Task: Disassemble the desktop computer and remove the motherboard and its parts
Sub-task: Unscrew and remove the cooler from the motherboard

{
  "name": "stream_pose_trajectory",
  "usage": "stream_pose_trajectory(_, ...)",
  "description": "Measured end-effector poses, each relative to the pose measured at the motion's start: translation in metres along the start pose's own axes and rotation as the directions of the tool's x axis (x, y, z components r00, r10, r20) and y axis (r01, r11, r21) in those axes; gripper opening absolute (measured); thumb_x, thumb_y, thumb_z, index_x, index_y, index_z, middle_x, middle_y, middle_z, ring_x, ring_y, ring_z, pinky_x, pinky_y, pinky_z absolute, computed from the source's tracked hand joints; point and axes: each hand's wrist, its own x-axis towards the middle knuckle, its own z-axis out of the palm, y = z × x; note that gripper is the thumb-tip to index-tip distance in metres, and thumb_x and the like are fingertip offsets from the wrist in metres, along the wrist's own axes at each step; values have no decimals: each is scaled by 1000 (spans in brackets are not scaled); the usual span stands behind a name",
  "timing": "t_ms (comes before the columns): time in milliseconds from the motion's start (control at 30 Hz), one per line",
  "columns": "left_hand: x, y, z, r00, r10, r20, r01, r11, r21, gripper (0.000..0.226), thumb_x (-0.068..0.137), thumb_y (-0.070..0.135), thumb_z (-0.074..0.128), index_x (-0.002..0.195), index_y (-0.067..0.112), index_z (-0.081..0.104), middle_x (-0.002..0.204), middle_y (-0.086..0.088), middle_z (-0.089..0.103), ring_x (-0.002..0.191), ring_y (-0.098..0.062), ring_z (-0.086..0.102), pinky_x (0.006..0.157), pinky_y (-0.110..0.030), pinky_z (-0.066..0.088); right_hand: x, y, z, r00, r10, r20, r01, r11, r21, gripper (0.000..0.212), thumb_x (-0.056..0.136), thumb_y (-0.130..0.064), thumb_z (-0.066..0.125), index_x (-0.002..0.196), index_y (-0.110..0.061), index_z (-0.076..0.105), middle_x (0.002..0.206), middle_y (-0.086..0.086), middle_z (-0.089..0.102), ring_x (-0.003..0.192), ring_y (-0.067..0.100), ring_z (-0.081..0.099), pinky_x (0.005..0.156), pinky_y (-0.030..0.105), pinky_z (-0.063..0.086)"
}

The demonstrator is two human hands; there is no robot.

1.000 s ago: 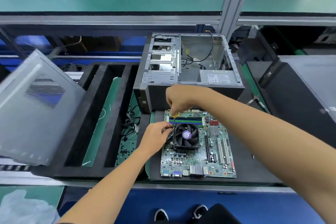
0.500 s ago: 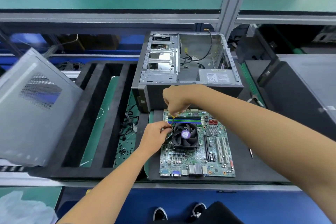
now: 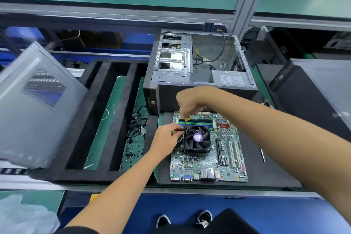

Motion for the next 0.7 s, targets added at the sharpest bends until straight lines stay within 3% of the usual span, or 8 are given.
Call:
stream_pose_trajectory(100, 4, 1, -2, 999, -9, 33, 9, 1000, 9, 14, 90, 11, 64, 99, 10, 74, 83, 6, 69, 67, 8, 57, 63, -2, 39, -3, 1, 6, 990, -109, -88, 93, 981, -173, 9, 82, -7, 56, 73, -6, 56, 71, 10, 54, 63, 25, 42, 50, 26, 31)
stream_pose_trajectory(233, 7, 4, -6, 996, -11, 87, 9, 1000, 25, 13, 92, 12, 61, 96, 12, 73, 70, 11, 62, 58, 5, 55, 55, -8, 38, -12, 10, 5, 949, -274, -154, 212, 920, -329, 27, 79, 0, 56, 62, -19, 48, 64, -5, 50, 58, 10, 40, 50, 25, 32)
stream_pose_trajectory(333, 10, 5, -8, 990, -4, 138, -5, 998, 62, 12, 93, 13, 60, 90, 14, 71, 65, 13, 58, 54, -1, 50, 55, -16, 35, -11, 8, 8, 932, -319, -170, 253, 912, -322, 12, 76, -3, 59, 68, -12, 60, 64, -1, 56, 58, 14, 43, 50, 25, 29)
stream_pose_trajectory(400, 12, 8, -11, 987, 16, 160, -31, 996, 89, 12, 92, 11, 61, 85, 11, 70, 64, 12, 56, 56, 2, 50, 57, -10, 33, -8, 3, 10, 939, -277, -206, 239, 952, -192, 10, 78, -11, 59, 70, -5, 61, 62, 8, 58, 58, 21, 45, 51, 26, 30)
stream_pose_trajectory(500, 13, 10, -15, 985, 68, 155, -87, 989, 120, 13, 90, 8, 62, 80, 6, 71, 61, 10, 54, 56, -2, 47, 56, -5, 32, -8, 0, 9, 961, -129, -245, 170, 974, 152, 22, 85, -16, 53, 86, 3, 64, 73, 18, 70, 56, 22, 65, 50, 22, 43)
stream_pose_trajectory(567, 12, 9, -14, 986, 93, 137, -109, 987, 117, 14, 90, 7, 63, 78, 5, 71, 62, 7, 54, 55, -1, 46, 56, -5, 31, -8, 1, 10, 969, -28, -244, 103, 949, 297, 26, 90, -16, 48, 78, 5, 58, 71, 21, 69, 51, 23, 69, 50, 22, 46)
stream_pose_trajectory(700, 9, 9, -10, 989, 98, 114, -110, 988, 107, 15, 92, 8, 60, 82, 4, 72, 66, -2, 63, 55, -5, 47, 55, -13, 30, -10, 0, 7, 976, 111, -190, -89, 989, 118, 39, 98, -25, 38, 72, -2, 56, 63, 12, 63, 37, 19, 61, 49, 25, 45)
